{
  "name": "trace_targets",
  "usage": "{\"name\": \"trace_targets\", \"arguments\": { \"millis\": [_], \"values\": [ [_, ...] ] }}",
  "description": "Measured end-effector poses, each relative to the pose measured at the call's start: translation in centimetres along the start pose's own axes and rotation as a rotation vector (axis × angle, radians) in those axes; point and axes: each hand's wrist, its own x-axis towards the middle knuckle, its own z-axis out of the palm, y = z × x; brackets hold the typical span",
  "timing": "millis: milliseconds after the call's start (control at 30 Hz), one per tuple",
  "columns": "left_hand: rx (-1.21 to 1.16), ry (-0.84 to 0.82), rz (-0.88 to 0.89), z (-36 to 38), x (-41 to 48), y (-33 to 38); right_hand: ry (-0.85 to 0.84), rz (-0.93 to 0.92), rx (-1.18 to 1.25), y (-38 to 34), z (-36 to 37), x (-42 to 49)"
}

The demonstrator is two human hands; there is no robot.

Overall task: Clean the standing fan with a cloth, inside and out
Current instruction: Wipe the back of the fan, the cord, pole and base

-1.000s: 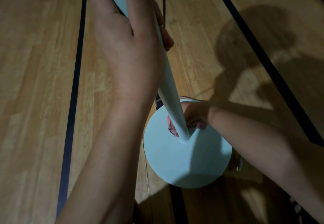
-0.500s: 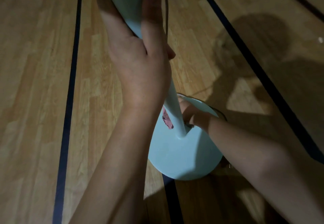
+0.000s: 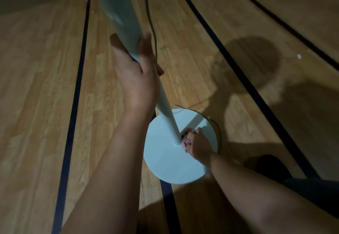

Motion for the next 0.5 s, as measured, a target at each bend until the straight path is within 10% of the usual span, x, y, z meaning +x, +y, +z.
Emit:
{"name": "trace_targets", "arguments": {
  "millis": [433, 500],
  "values": [
    [-0.014, -0.086, -0.043, -2.5, -1.1, 1.5, -0.285, -0.135, -0.137, 0.3, 3.3, -6.4],
    [-0.012, -0.082, -0.036, -3.2, -1.5, 1.6, -0.204, -0.089, 0.126, -0.2, 3.3, -7.0]
  ]
}}
